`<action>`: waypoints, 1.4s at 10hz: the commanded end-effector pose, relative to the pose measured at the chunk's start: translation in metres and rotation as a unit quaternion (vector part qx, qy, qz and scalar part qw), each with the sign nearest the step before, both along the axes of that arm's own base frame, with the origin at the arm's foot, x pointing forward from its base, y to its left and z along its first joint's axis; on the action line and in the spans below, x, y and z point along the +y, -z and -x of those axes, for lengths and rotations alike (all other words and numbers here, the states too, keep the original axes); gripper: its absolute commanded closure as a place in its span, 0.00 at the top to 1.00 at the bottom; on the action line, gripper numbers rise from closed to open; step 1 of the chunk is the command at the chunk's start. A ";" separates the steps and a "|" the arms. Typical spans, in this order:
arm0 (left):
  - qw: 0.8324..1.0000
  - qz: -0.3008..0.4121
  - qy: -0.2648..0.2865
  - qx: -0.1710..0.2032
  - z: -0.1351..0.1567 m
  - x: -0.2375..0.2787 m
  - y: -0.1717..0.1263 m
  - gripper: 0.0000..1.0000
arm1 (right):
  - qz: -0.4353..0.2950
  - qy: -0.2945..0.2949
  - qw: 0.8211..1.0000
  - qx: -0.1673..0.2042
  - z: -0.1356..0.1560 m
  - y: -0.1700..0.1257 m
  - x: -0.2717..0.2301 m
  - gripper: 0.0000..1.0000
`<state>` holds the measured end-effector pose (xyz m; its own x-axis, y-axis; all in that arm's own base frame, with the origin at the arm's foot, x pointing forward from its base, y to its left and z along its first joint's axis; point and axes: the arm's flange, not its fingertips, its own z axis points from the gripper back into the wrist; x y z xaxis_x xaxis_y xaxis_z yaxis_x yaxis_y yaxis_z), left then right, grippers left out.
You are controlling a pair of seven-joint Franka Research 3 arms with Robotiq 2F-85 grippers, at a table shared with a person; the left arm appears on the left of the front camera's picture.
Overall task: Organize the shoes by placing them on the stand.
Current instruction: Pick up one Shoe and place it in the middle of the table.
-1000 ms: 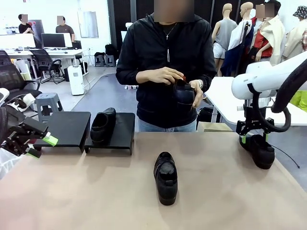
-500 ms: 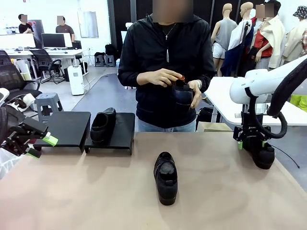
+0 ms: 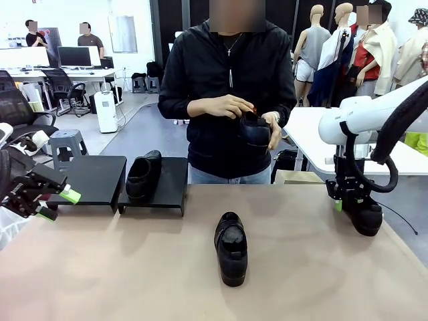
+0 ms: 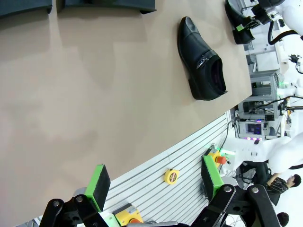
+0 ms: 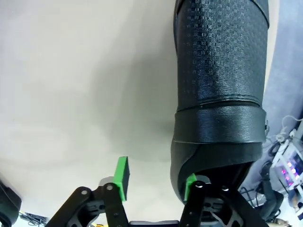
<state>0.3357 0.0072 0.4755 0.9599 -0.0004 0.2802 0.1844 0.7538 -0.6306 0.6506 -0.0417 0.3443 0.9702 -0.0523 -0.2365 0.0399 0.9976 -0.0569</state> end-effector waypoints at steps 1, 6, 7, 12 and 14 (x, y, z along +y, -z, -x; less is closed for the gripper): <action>1.000 -0.001 0.011 -0.006 0.001 0.004 0.001 1.00 | 0.009 -0.016 1.000 -0.005 -0.001 -0.003 0.002 0.00; 1.000 -0.001 0.011 -0.006 0.001 0.004 0.001 1.00 | 0.008 -0.017 1.000 -0.014 -0.001 -0.003 -0.002 0.00; 1.000 -0.001 0.011 -0.006 0.001 0.004 0.001 1.00 | 0.003 -0.016 1.000 -0.018 0.001 -0.004 -0.005 0.00; 1.000 -0.001 0.011 -0.006 0.001 0.004 0.001 1.00 | -0.016 0.010 0.998 -0.064 0.035 -0.065 -0.031 0.00; 1.000 -0.001 0.011 -0.006 0.001 0.004 0.001 1.00 | -0.066 0.024 0.993 -0.095 0.108 -0.132 -0.044 0.00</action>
<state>0.3359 0.0074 0.4754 0.9600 -0.0004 0.2800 0.1842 0.7539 -0.6306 0.5997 -0.0801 0.4484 0.9907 -0.0895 -0.1025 0.0909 0.9958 0.0096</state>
